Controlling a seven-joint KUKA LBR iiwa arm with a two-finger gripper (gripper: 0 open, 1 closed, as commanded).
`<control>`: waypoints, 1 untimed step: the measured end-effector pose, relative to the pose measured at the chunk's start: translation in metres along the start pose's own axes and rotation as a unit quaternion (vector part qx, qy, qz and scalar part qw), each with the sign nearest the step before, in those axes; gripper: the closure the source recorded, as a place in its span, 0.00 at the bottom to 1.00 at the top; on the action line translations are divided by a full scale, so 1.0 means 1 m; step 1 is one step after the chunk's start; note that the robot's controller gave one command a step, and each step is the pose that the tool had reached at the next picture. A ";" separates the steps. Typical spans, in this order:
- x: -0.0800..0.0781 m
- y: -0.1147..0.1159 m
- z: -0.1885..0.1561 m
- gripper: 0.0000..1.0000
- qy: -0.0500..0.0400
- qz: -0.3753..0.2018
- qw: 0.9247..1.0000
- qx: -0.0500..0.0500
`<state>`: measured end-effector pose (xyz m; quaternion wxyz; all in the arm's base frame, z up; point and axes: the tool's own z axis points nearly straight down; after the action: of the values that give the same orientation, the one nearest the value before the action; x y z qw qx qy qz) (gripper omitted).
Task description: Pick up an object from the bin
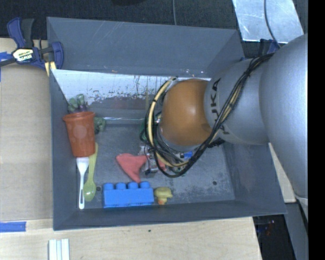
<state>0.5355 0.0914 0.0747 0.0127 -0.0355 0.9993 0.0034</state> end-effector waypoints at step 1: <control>0.000 0.000 0.000 1.00 0.000 0.000 1.000 0.000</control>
Offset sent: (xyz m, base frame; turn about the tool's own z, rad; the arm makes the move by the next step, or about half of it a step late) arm -0.0015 0.0009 0.2508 -0.0133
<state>0.5353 0.0913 0.0752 0.0127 -0.0352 0.9993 0.0034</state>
